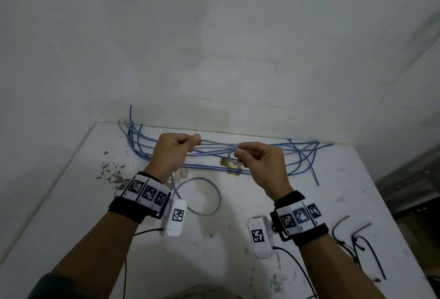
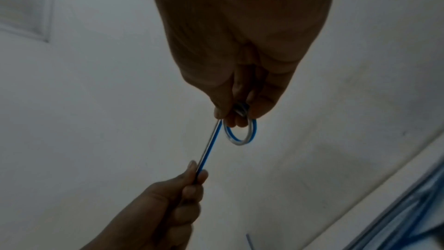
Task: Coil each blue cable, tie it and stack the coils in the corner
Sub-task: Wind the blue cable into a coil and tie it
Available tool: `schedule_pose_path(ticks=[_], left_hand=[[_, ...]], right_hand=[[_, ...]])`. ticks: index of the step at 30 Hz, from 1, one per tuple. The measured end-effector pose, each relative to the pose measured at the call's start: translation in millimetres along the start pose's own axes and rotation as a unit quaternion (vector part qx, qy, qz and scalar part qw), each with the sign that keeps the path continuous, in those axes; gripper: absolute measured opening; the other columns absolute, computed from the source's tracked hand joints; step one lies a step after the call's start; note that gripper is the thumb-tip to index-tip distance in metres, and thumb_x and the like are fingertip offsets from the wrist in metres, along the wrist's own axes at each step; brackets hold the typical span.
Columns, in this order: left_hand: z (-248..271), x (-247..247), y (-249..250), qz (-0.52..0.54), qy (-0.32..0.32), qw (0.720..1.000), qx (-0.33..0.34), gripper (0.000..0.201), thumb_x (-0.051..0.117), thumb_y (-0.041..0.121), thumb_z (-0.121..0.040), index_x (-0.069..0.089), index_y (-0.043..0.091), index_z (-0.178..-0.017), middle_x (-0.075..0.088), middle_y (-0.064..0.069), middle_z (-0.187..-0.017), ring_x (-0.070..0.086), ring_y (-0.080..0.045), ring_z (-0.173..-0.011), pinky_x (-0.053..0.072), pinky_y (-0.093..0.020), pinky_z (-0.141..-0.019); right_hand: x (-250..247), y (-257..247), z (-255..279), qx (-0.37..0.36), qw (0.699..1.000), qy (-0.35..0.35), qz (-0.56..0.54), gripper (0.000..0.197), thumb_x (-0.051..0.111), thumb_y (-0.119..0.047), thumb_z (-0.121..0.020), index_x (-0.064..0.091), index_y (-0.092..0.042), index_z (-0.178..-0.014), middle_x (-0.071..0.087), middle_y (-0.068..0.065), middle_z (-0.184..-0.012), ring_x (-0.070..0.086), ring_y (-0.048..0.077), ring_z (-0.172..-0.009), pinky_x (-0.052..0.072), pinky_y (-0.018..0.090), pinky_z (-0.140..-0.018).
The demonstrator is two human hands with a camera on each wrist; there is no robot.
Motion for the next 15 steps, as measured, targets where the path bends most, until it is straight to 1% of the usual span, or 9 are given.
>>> schedule_pose_path(ticks=[2, 3, 6, 7, 8, 10, 12, 14, 15], left_hand=[[-1, -10, -5, -0.002, 0.0, 1.0, 0.002, 0.039, 0.064, 0.028, -0.094, 0.066, 0.025, -0.056, 0.076, 0.001, -0.083, 0.069, -0.01, -0.085, 0.049, -0.022, -0.077], [1, -11, -8, -0.013, -0.015, 1.0, 0.004, 0.035, 0.063, 0.027, -0.095, 0.07, 0.021, -0.062, 0.074, 0.003, -0.078, 0.067, -0.006, -0.079, 0.049, -0.019, -0.073], [16, -3, -14, -0.055, -0.118, 0.992, 0.004, 0.024, 0.06, 0.019, -0.097, 0.076, 0.01, -0.081, 0.067, 0.011, -0.062, 0.057, 0.004, -0.056, 0.044, -0.012, -0.059], [20, 2, -17, -0.07, -0.164, 0.984, 0.008, 0.02, 0.061, 0.015, -0.097, 0.076, 0.009, -0.085, 0.069, 0.01, -0.067, 0.059, 0.005, -0.057, 0.045, -0.011, -0.06], [24, 8, -21, -0.086, -0.212, 0.973, 0.016, 0.016, 0.062, 0.012, -0.096, 0.076, 0.009, -0.089, 0.073, 0.007, -0.079, 0.063, 0.006, -0.066, 0.047, -0.011, -0.066], [29, 17, -23, -0.094, -0.285, 0.953, 0.028, 0.016, 0.065, 0.006, -0.093, 0.075, 0.013, -0.102, 0.074, -0.003, -0.105, 0.066, 0.002, -0.091, 0.052, -0.02, -0.085], [32, 21, -11, -0.032, -0.286, 0.957, 0.036, 0.031, 0.064, -0.001, -0.091, 0.068, 0.019, -0.114, 0.071, -0.008, -0.112, 0.065, -0.005, -0.101, 0.052, -0.027, -0.093], [29, 24, 6, 0.036, -0.251, 0.963, 0.089, 0.035, 0.06, -0.003, -0.093, 0.064, 0.015, -0.122, 0.071, -0.01, -0.113, 0.065, -0.009, -0.103, 0.052, -0.025, -0.093], [27, 24, 12, 0.044, -0.23, 0.965, 0.118, 0.032, 0.058, 0.0, -0.095, 0.064, 0.013, -0.124, 0.071, -0.01, -0.112, 0.066, -0.008, -0.1, 0.052, -0.023, -0.09]], right_hand=[[-4, 0, -1, -0.015, 1.0, -0.003, 0.026, 0.012, 0.075, -0.002, -0.083, 0.075, -0.008, -0.093, 0.076, -0.001, -0.077, 0.072, 0.008, -0.07, 0.055, 0.019, -0.068], [-6, -1, -1, -0.022, 0.999, 0.002, 0.028, 0.012, 0.076, -0.003, -0.084, 0.075, -0.01, -0.093, 0.076, -0.002, -0.078, 0.072, 0.008, -0.07, 0.055, 0.019, -0.069], [-7, -4, -4, -0.037, 0.998, 0.04, -0.015, 0.01, 0.075, -0.004, -0.084, 0.075, -0.008, -0.093, 0.076, 0.002, -0.075, 0.069, 0.009, -0.064, 0.054, 0.02, -0.066], [-5, -5, -5, -0.041, 0.998, 0.046, -0.024, 0.009, 0.074, -0.003, -0.085, 0.075, -0.007, -0.093, 0.075, 0.004, -0.073, 0.068, 0.009, -0.062, 0.054, 0.021, -0.064], [-2, -6, -5, -0.044, 0.998, 0.041, -0.028, 0.008, 0.074, -0.002, -0.085, 0.075, -0.007, -0.091, 0.075, 0.002, -0.071, 0.067, 0.009, -0.061, 0.053, 0.021, -0.063], [5, -8, -4, -0.048, 0.998, 0.012, -0.027, 0.008, 0.072, 0.001, -0.085, 0.074, -0.005, -0.089, 0.073, -0.003, -0.066, 0.067, 0.009, -0.058, 0.052, 0.019, -0.059], [9, -8, -3, -0.05, 0.998, -0.019, -0.024, 0.011, 0.07, 0.004, -0.086, 0.074, -0.006, -0.089, 0.072, -0.003, -0.064, 0.066, 0.01, -0.057, 0.052, 0.019, -0.057], [8, -10, -3, -0.06, 0.997, -0.045, -0.007, 0.016, 0.07, 0.004, -0.086, 0.075, -0.011, -0.086, 0.073, -0.003, -0.064, 0.066, 0.012, -0.057, 0.053, 0.021, -0.057], [8, -12, -3, -0.067, 0.996, -0.056, -0.001, 0.017, 0.07, 0.004, -0.086, 0.075, -0.012, -0.086, 0.073, -0.003, -0.065, 0.067, 0.014, -0.058, 0.054, 0.023, -0.057]])
Point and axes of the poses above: each hand's wrist, its own z-axis away from the middle knuckle, its own x-axis out of the palm, y = z × x, the point moved 2 cm from there along -z, towards the middle knuckle
